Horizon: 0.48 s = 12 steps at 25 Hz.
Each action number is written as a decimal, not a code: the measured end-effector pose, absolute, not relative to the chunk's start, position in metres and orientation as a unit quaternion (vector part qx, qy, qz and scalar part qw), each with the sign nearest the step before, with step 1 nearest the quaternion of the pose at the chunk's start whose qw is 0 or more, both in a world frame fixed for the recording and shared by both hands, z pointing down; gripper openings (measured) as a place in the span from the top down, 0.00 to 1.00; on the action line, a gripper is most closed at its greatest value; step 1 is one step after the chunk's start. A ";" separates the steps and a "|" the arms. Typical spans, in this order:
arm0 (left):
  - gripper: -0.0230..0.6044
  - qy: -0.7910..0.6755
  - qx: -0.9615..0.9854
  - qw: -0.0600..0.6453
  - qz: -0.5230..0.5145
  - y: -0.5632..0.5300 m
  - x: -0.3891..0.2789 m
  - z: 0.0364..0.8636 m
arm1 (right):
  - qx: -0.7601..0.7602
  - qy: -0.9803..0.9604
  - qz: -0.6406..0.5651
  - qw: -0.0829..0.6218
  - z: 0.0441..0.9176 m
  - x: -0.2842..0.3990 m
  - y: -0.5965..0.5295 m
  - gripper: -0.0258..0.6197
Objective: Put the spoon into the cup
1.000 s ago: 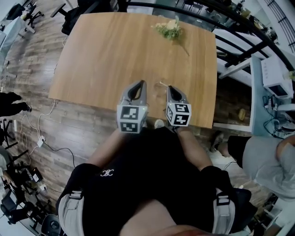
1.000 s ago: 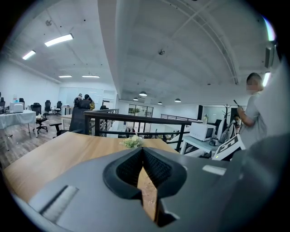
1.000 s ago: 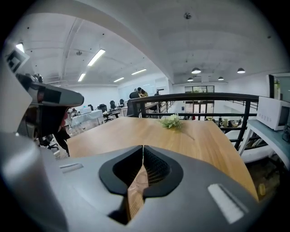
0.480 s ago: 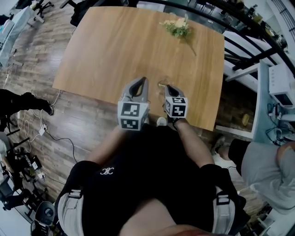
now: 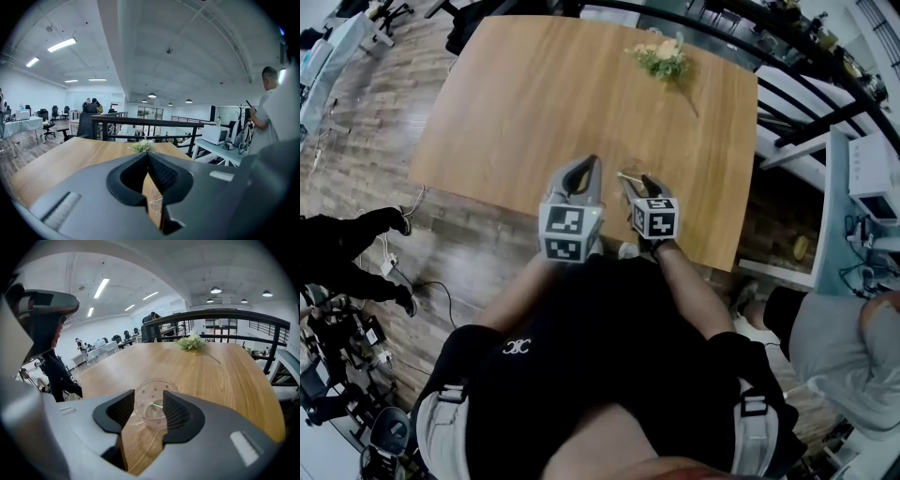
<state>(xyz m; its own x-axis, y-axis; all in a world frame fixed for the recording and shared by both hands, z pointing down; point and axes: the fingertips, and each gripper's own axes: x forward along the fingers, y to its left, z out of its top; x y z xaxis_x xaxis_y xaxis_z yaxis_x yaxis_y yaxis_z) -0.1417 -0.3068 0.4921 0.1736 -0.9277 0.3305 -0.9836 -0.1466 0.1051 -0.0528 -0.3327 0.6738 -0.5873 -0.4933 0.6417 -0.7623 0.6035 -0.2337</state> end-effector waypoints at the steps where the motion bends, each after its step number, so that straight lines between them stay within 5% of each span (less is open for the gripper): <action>1: 0.95 -0.635 0.752 0.149 0.093 -0.309 -0.140 0.492 | 0.366 -0.856 0.249 0.267 0.673 -0.053 -0.334 0.64; 5: 0.95 -0.629 0.758 0.147 0.092 -0.316 -0.131 0.490 | 0.378 -0.864 0.220 0.249 0.659 -0.044 -0.340 0.63; 9: 0.95 -0.626 0.762 0.144 0.087 -0.323 -0.123 0.488 | 0.423 -0.870 0.155 0.199 0.622 -0.023 -0.353 0.95; 12: 0.95 -0.624 0.763 0.143 0.083 -0.328 -0.118 0.487 | 0.439 -0.875 0.129 0.158 0.590 -0.012 -0.360 0.95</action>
